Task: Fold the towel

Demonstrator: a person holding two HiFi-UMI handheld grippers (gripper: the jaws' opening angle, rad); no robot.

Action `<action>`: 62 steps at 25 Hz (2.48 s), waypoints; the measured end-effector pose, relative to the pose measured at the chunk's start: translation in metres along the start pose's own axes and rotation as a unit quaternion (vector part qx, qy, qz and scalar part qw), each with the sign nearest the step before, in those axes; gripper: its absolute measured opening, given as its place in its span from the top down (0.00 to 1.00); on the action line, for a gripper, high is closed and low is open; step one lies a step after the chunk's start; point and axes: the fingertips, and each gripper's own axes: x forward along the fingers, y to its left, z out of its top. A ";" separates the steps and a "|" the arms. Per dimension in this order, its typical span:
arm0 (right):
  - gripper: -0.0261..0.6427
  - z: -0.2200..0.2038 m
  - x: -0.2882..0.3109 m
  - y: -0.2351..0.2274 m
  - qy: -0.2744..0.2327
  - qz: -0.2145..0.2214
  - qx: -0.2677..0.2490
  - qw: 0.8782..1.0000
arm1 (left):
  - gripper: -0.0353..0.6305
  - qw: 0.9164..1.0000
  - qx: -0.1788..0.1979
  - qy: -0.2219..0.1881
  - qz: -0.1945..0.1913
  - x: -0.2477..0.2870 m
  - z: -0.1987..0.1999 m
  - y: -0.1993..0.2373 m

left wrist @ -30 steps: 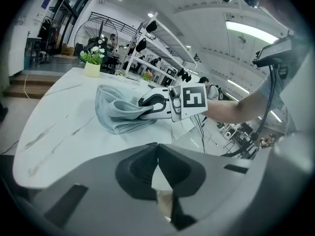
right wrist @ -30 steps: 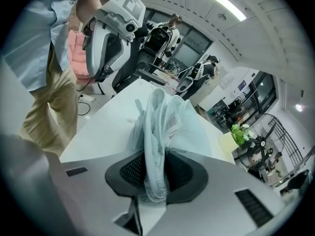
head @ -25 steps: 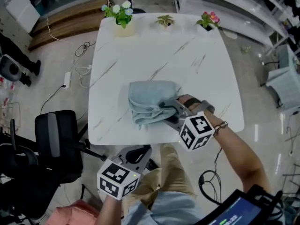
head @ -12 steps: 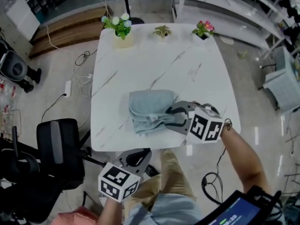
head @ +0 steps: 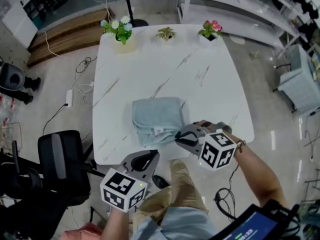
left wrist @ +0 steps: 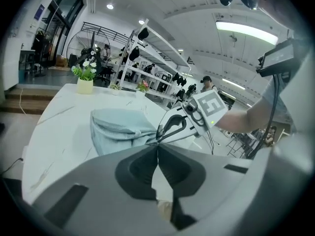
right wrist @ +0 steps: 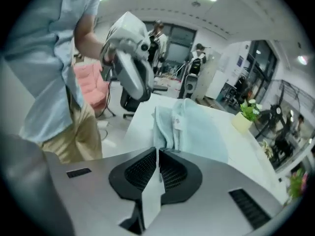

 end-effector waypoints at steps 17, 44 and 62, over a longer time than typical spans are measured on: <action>0.88 0.016 -0.014 -0.029 -0.027 -0.086 -0.057 0.994 | 0.93 0.998 0.031 -0.034 0.045 0.014 0.058 0.039; 0.91 -0.022 0.015 -0.016 0.055 -0.069 0.100 0.991 | 0.93 0.995 0.045 0.074 0.054 0.048 -0.025 0.052; 0.91 -0.032 0.008 0.002 0.055 -0.040 0.115 0.991 | 0.93 0.992 0.071 0.104 0.025 0.040 -0.042 0.051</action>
